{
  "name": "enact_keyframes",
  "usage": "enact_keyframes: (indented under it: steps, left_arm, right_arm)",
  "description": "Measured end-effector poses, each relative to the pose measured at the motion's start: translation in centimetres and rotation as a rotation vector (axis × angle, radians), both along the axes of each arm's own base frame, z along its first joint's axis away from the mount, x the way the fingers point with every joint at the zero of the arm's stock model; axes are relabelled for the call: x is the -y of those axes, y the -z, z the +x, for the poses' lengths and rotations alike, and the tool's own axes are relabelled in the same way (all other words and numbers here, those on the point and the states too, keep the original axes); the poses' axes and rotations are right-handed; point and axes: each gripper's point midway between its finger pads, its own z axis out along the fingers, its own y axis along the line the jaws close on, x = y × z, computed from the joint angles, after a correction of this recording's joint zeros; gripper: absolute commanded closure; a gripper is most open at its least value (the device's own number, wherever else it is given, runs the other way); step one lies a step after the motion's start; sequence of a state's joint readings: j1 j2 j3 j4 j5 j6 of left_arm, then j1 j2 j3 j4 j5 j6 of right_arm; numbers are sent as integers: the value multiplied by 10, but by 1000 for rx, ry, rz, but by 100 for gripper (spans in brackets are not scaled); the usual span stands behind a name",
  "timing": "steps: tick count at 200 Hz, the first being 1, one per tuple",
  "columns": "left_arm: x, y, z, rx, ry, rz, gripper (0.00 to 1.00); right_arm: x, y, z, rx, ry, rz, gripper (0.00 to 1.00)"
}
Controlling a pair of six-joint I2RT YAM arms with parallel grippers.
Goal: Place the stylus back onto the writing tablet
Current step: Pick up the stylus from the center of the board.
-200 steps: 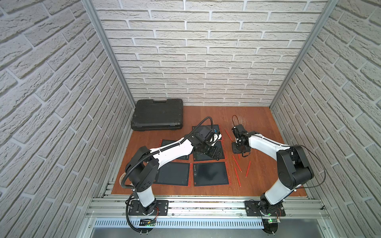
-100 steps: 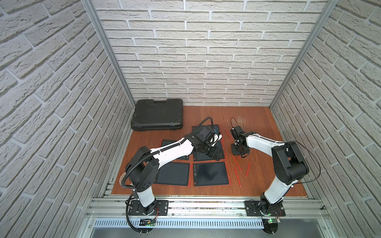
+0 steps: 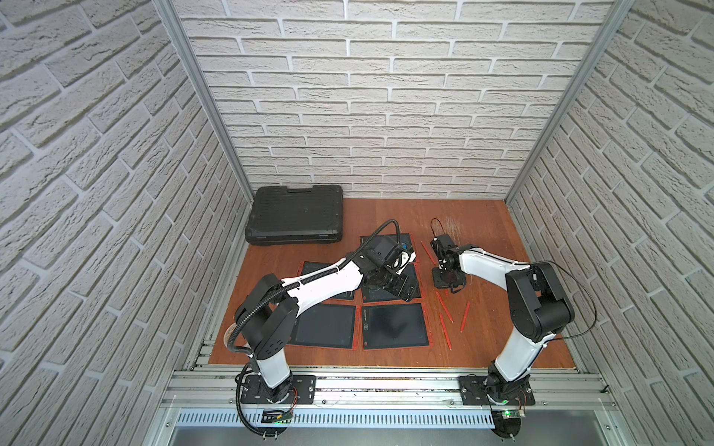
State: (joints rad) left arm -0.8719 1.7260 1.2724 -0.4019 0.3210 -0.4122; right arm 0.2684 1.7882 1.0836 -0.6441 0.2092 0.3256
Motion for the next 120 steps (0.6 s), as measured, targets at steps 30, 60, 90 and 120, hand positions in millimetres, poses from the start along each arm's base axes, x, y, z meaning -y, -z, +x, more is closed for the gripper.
enact_keyframes:
  steps: [30, 60, 90, 120]
  left_arm:
    - [0, 0, 0, 0, 0, 0, 2]
    - [0, 0, 0, 0, 0, 1, 2]
    - [0, 0, 0, -2, 1, 2, 2]
    - [0, 0, 0, -2, 1, 2, 2]
  right_arm:
    - [-1, 0, 6, 4, -2, 1, 83]
    - [-3, 0, 8, 5, -6, 9, 89]
    - [-3, 0, 8, 4, -7, 13, 90]
    - [-4, 0, 8, 4, -11, 14, 90]
